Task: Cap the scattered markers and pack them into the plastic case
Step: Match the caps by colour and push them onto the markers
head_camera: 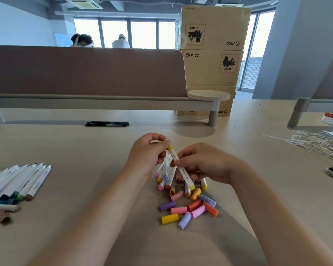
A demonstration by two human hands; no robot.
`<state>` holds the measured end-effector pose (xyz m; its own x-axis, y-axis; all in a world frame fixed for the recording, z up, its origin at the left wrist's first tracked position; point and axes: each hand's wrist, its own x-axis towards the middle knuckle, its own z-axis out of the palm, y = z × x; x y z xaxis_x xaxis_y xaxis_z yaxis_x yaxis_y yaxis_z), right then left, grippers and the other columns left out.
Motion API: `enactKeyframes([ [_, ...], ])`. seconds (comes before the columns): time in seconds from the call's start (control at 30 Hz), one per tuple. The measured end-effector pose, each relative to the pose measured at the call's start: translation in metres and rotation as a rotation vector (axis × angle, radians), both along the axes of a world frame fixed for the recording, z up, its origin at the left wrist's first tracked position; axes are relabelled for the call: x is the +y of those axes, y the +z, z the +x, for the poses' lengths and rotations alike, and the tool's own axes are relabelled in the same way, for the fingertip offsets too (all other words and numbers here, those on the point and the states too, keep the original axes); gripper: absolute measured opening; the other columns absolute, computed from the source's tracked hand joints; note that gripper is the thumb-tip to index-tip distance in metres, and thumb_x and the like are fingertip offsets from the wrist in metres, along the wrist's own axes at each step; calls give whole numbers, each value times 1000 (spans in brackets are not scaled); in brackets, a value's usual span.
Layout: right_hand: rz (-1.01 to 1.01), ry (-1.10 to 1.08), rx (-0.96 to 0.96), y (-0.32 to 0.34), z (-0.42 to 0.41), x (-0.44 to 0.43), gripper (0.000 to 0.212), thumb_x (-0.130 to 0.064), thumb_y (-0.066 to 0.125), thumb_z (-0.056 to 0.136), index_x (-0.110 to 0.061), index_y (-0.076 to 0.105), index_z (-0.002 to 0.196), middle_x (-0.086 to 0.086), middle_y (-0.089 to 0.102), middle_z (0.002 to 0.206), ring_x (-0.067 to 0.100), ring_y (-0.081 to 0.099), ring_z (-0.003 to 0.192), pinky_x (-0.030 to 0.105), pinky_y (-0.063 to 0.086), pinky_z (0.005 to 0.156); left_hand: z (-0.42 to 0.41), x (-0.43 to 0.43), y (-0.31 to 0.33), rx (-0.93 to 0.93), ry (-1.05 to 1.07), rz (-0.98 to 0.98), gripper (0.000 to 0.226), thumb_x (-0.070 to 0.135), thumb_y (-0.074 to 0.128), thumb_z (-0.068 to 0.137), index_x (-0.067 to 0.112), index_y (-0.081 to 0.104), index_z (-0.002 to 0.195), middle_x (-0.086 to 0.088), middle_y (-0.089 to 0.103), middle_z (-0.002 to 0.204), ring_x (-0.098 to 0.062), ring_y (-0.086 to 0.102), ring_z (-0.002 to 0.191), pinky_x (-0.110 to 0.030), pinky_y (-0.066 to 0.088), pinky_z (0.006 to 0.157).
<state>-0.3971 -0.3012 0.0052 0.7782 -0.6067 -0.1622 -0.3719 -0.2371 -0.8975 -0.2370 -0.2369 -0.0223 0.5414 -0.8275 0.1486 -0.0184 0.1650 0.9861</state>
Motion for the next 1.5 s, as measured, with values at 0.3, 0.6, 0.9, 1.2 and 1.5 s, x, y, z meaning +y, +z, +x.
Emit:
enactKeyframes([
  [0.3,-123,-63,-40,-6,3,2,21,-16,65,93,3,72,98,7,70,73,12,57,61,24,46,59,-7,0,-2,-105,39,-60,5,6,65,89,11,66,88,-16,69,78,-21,57,64,-35,46,62],
  [0.6,-393,-423,360,-6,-32,-30,22,-18,68,87,2,68,97,15,72,81,20,56,63,28,46,58,-13,9,-1,-429,-93,96,13,20,64,91,24,69,103,4,70,77,-9,60,63,-28,49,63],
  [0.9,-495,-480,714,-22,-23,-41,28,-31,66,87,-7,61,73,8,62,70,24,59,69,26,47,57,-24,13,-3,-780,-174,224,5,28,68,89,33,67,88,11,66,89,-7,62,83,-26,50,70],
  [1.2,-511,-407,720,-17,-8,-32,33,-41,69,88,-9,61,91,8,62,91,22,57,82,32,47,71,-23,17,0,-872,-179,253,4,26,67,89,23,70,90,9,66,87,-8,62,80,-23,47,64],
  [1.5,-481,-457,842,-16,5,-19,19,-32,62,88,-15,60,81,3,61,79,17,55,64,26,43,54,-19,38,24,-933,-236,303,10,28,73,85,18,71,83,3,68,78,-12,62,71,-26,47,61],
])
